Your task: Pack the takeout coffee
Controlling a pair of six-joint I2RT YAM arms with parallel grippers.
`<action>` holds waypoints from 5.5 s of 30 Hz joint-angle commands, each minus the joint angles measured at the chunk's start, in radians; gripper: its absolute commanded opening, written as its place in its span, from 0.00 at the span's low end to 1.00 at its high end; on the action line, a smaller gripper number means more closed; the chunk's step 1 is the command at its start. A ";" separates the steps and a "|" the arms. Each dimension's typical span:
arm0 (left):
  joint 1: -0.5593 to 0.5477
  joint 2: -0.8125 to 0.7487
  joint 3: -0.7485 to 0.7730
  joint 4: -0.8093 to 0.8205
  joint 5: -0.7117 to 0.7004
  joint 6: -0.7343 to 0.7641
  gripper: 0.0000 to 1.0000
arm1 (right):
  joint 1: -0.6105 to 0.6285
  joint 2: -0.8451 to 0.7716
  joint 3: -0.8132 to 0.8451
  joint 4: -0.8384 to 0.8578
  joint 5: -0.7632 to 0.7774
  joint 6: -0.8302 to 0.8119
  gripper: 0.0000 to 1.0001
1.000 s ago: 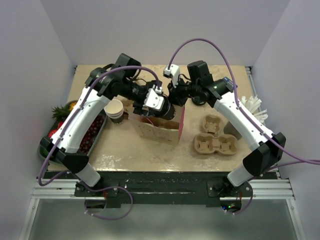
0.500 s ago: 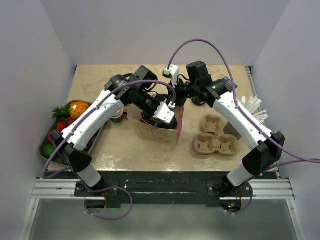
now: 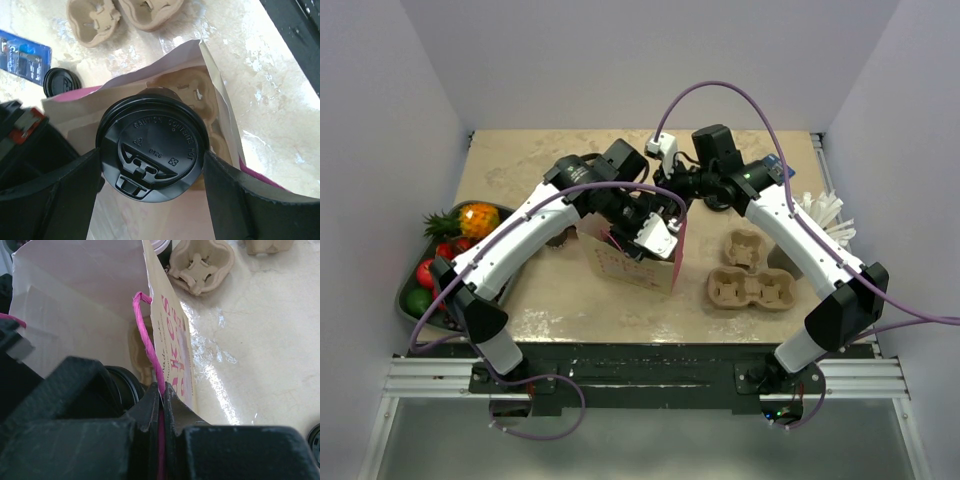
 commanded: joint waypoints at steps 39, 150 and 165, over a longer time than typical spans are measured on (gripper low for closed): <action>-0.027 0.180 -0.090 0.074 -0.055 0.097 0.35 | 0.056 -0.053 -0.015 0.002 -0.056 -0.089 0.00; -0.024 -0.045 -0.478 0.374 -0.047 -0.233 0.77 | -0.283 0.204 0.373 -0.178 -0.602 0.166 0.99; -0.025 -0.131 -0.588 0.482 -0.050 -0.248 0.75 | -0.145 0.181 0.250 -0.349 -0.405 0.032 0.87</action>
